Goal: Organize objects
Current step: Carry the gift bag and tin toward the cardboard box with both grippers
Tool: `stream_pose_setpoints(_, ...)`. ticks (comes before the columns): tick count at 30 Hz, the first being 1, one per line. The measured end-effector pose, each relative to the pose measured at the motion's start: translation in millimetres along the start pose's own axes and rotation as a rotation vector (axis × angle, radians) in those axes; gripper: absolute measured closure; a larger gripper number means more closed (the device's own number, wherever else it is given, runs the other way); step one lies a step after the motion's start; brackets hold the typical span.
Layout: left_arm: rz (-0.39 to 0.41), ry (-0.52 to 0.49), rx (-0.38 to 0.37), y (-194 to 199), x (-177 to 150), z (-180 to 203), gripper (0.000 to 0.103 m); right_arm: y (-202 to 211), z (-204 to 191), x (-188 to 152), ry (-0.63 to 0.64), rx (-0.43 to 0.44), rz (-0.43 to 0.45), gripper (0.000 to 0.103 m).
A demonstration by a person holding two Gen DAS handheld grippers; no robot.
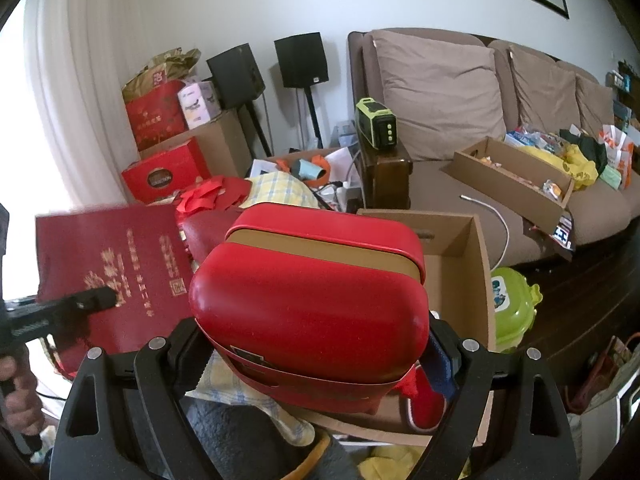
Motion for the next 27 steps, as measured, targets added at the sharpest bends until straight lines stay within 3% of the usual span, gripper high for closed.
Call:
stream_pose_setpoints(9,0.166,-0.068,0.036,44.5,15.9,18.8,0.099,-0.8,-0.9,0.2,0.003,0.003,0.002,0.015)
stream_pose_setpoints(14,0.212,-0.071,0.074,54.3,23.4,18.2,0.099,0.1,-0.5,0.9,0.002,0.002,0.004,0.015)
stream_pose_setpoints(22,0.247,-0.06,0.045,66.5,41.0,28.8,0.099,3.5,1.5,3.4,-0.003,0.001,0.011,0.015)
stream_pose_setpoints(27,0.343,-0.049,0.065,80.7,58.3,39.8,0.099,7.0,5.8,5.9,-0.014,-0.005,0.021,0.015)
Point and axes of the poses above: each gripper's, at about its wrist camera, not at the fingertips, and y roughly against the way its jaws point, z to its right, x to its top, the point moved 5 cm from there along -y, roughly the way its jaws point, and after that the axes turned 14 degrees about x, right-handed, at the moved point
